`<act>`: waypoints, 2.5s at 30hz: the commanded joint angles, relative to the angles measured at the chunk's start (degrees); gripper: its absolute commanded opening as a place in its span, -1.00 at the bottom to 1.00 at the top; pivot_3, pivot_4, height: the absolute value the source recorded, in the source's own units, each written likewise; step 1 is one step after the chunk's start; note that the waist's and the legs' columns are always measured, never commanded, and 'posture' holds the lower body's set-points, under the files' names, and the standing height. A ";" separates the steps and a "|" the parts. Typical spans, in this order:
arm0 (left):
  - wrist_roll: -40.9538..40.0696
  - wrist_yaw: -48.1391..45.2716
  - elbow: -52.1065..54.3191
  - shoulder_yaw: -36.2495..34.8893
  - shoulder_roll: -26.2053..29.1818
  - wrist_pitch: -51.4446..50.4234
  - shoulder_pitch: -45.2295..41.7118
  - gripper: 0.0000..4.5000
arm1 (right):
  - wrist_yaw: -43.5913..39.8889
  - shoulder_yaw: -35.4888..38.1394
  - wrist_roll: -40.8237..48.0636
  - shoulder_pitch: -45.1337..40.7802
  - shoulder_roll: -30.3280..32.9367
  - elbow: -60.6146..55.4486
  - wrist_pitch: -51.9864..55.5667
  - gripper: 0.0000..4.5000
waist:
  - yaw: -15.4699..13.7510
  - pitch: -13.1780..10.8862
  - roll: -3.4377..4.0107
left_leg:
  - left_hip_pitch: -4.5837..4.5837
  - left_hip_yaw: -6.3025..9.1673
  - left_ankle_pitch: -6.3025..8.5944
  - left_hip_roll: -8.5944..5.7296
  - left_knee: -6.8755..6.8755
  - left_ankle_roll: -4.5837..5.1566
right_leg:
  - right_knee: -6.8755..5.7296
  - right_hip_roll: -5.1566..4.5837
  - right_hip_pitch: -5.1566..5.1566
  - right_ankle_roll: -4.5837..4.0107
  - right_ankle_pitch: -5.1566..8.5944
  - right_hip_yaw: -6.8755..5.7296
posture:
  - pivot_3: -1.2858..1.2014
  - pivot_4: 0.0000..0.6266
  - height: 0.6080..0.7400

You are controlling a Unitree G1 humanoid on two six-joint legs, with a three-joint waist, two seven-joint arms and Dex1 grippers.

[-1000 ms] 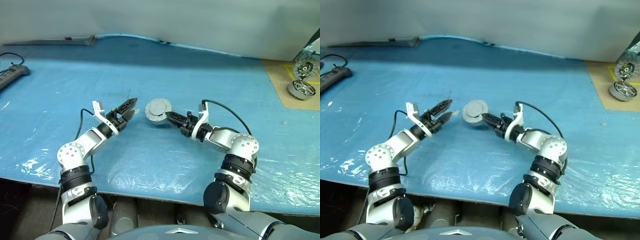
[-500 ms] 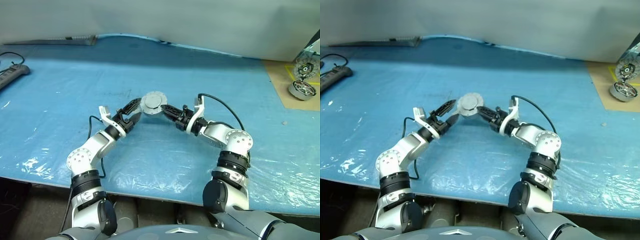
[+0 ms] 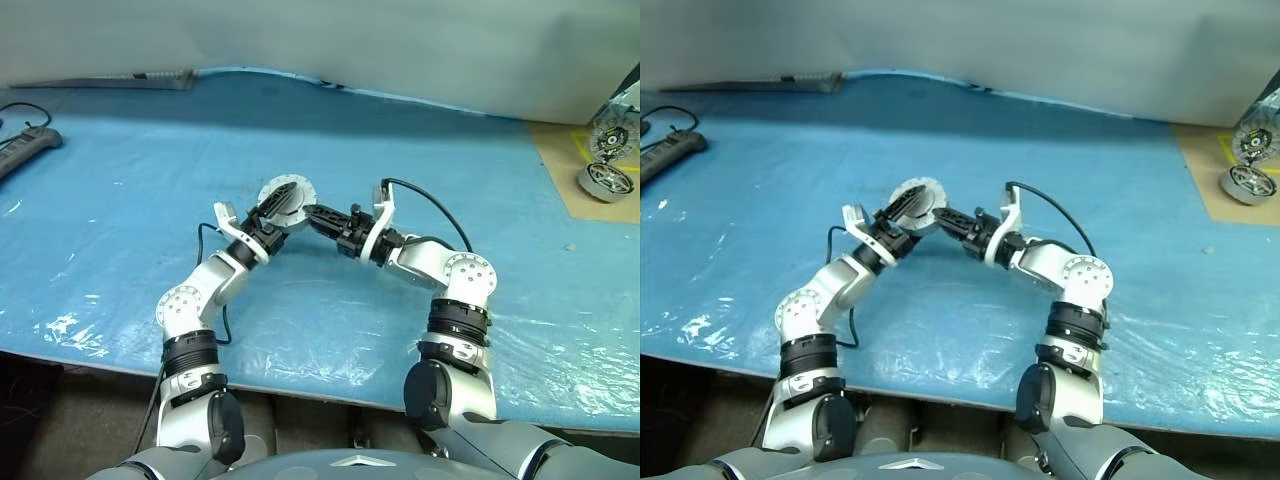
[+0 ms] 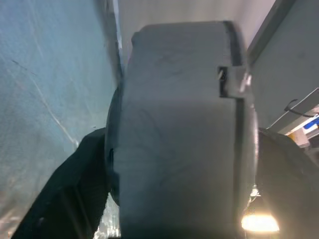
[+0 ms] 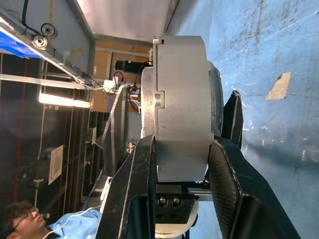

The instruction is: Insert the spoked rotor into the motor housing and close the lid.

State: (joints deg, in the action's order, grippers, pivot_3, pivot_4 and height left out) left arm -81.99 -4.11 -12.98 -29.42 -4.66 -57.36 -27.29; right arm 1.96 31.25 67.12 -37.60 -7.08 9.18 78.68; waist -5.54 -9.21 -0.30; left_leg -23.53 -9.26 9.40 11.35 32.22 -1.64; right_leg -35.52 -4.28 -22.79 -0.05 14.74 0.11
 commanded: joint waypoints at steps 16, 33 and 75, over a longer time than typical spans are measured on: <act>3.93 -1.94 -7.81 0.85 4.32 10.62 -3.06 0.06 | -16.63 -33.79 -22.87 10.10 17.29 -15.11 -22.25 0.33 | -0.17 0.00 0.00 | 0.28 0.76 0.01 -0.02 0.21 -0.01 | 0.39 -0.04 0.94 0.12 -0.04 -0.47 | 0.03 -0.52 1.00; 30.81 -17.46 -58.63 -0.51 10.30 32.82 -35.59 0.06 | -16.69 -46.66 -61.32 25.89 23.33 -12.57 -66.09 1.00 | -0.41 -0.06 -0.10 | -0.15 0.93 -0.01 -0.48 0.25 0.03 | 0.70 -0.22 0.77 0.51 -0.30 -0.26 | 0.03 -0.52 1.00; 70.70 -28.02 3.33 29.34 21.10 57.30 17.10 0.96 | -20.36 -35.89 -59.65 36.49 17.33 -21.46 -66.94 1.00 | 2.67 0.15 0.22 | 1.40 0.59 0.04 0.09 -0.87 0.07 | 0.93 -0.08 1.50 -0.29 0.20 -0.04 | 0.03 -0.52 1.00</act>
State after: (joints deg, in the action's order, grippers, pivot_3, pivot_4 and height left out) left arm -13.26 -31.66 -10.39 -0.81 16.21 -5.47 -10.62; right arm -17.57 -5.00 6.21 -1.35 10.26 -9.07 13.08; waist -2.87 -9.05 -0.08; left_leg -22.14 -8.65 9.44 11.43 31.32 -1.57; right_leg -34.56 -4.36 -21.29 -0.33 14.95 0.07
